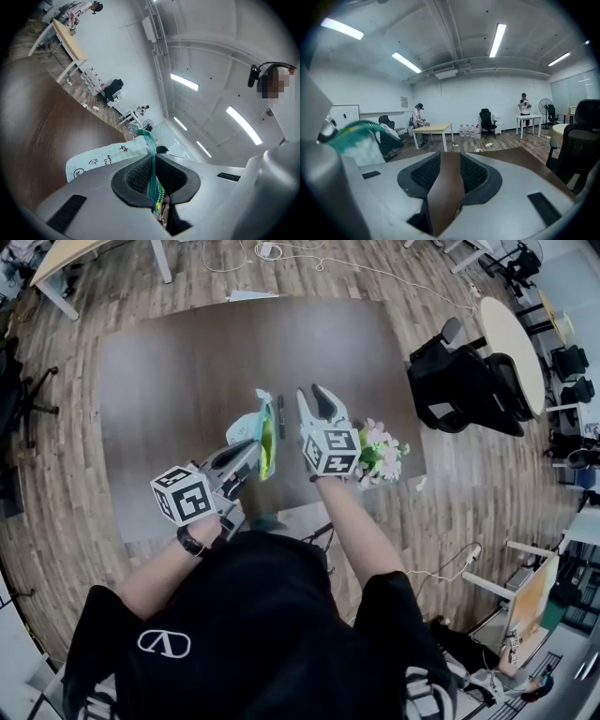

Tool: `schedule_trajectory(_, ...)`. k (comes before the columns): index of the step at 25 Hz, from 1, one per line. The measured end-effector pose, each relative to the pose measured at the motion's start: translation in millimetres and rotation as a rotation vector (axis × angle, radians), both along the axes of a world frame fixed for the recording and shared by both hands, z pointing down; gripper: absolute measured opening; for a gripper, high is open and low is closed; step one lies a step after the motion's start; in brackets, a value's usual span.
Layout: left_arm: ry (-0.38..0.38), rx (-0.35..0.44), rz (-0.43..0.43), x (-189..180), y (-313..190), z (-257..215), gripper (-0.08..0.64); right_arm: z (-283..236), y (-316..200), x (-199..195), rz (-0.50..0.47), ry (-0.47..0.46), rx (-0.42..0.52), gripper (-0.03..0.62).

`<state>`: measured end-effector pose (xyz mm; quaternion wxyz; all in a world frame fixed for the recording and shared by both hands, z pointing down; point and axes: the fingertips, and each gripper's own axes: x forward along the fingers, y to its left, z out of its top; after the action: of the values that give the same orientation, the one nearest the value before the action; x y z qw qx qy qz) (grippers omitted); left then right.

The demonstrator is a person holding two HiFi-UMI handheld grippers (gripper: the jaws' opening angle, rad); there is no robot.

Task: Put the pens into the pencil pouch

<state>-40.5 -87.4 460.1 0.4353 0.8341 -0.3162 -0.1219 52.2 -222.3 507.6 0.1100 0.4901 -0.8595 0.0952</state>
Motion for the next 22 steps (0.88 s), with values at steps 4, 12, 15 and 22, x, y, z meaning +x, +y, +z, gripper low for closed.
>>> schedule_trajectory(4, 0.009, -0.009, -0.018, -5.9, 2.0, 4.1, 0.023, 77.5, -25.6, -12.5, -0.033, 0.096, -0.164, 0.123)
schedule_trajectory(12, 0.002, -0.044, -0.047, -20.5, 4.7, 18.0, 0.023, 209.1, -33.6, -22.5, -0.029, 0.262, -0.461, 0.123)
schedule_trajectory(15, 0.001, -0.052, -0.053, -21.7, 1.7, 20.4, 0.023, 245.0, -30.1, -20.8, -0.031, 0.312, -0.579, 0.123)
schedule_trajectory(22, -0.008, -0.065, -0.073, -30.7, 1.3, 26.6, 0.023, 290.2, -33.4, -30.9, -0.053, 0.298, -0.747, 0.123)
